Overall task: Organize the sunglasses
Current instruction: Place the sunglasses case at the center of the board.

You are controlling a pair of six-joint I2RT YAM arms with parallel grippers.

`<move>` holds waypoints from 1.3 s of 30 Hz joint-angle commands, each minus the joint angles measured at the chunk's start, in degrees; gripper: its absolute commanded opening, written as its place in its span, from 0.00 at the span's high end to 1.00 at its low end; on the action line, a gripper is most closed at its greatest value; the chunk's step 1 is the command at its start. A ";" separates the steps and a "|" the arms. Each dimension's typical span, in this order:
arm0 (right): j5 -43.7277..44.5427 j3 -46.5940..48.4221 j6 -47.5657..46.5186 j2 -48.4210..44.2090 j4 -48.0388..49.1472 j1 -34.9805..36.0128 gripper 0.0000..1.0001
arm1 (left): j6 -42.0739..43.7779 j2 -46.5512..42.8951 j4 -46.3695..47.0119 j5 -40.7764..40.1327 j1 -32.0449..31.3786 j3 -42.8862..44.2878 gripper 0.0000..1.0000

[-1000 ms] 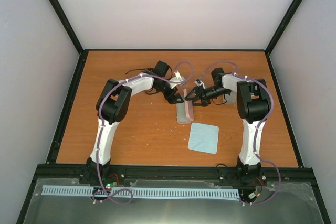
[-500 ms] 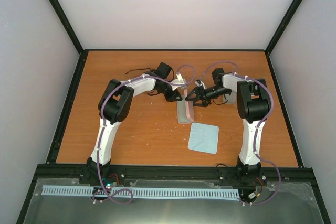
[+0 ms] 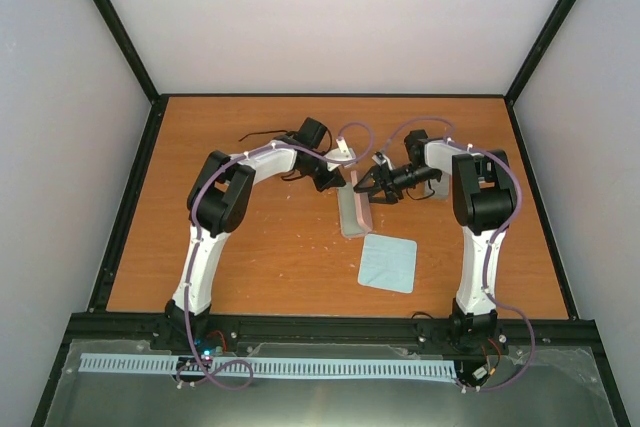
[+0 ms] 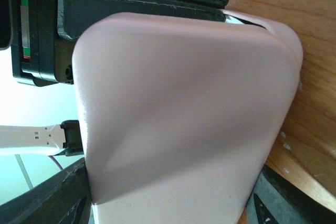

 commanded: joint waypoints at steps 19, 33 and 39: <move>6.67 1.13 1.22 -1.48 1.31 -2.10 0.17 | -1.08 -7.03 0.74 -4.23 -0.84 -10.04 1.00; 24.16 0.97 7.30 -11.72 3.53 -5.09 0.06 | -8.18 -9.17 1.95 -9.17 -0.76 -13.51 1.00; 35.42 -2.84 11.95 -21.12 6.04 -4.72 0.08 | -16.98 -5.58 1.07 -14.23 -0.68 -6.27 1.00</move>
